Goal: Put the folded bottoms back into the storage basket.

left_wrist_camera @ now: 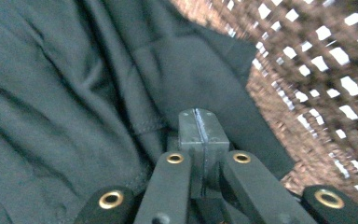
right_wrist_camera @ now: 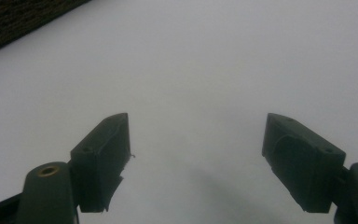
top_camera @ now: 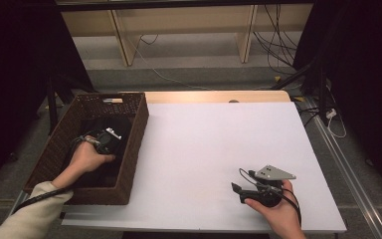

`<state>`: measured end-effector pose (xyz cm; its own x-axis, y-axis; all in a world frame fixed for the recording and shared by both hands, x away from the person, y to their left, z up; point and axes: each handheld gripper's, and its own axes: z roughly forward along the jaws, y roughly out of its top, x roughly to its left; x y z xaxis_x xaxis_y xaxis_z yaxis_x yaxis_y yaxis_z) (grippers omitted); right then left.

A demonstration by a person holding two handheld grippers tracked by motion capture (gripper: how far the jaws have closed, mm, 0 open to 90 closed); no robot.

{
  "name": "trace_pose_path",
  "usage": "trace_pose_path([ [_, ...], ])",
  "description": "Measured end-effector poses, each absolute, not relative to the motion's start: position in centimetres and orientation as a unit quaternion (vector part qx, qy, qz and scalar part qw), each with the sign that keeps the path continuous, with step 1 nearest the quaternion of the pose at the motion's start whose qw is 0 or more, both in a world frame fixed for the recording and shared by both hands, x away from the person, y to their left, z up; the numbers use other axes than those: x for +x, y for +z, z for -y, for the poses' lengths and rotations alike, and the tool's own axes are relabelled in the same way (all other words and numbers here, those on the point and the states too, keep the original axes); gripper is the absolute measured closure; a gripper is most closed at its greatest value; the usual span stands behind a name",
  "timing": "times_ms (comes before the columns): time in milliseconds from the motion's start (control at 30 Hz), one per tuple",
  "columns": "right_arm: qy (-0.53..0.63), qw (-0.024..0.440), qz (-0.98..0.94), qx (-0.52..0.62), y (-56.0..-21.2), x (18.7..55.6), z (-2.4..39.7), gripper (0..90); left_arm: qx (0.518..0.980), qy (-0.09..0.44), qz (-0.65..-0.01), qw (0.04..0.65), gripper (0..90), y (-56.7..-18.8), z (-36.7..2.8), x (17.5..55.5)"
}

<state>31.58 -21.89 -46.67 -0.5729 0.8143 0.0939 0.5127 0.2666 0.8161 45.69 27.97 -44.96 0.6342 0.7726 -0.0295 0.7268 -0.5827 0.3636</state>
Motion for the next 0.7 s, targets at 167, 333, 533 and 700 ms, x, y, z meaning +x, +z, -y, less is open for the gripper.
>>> trace_pose_path([
  [167, 0.429, 0.176, -0.776, 0.428, -46.6, 31.6, 21.9, 24.2, 0.881, 0.087, -0.421, 0.197, 85.9, -44.1, -28.1, 45.3],
  [333, 0.432, 0.176, -0.774, 0.429, -46.6, 31.6, 21.9, 24.2, 0.875, 0.107, -0.421, 0.215, 82.1, -43.4, -28.3, 45.0],
  [533, 0.431, 0.179, -0.774, 0.428, -46.5, 31.6, 22.0, 24.2, 0.868, 0.146, -0.412, 0.237, 69.4, -42.5, -28.6, 44.4],
  [700, 0.432, 0.179, -0.773, 0.428, -46.5, 31.6, 22.0, 24.2, 0.861, 0.166, -0.411, 0.251, 57.3, -42.1, -28.9, 44.3],
])
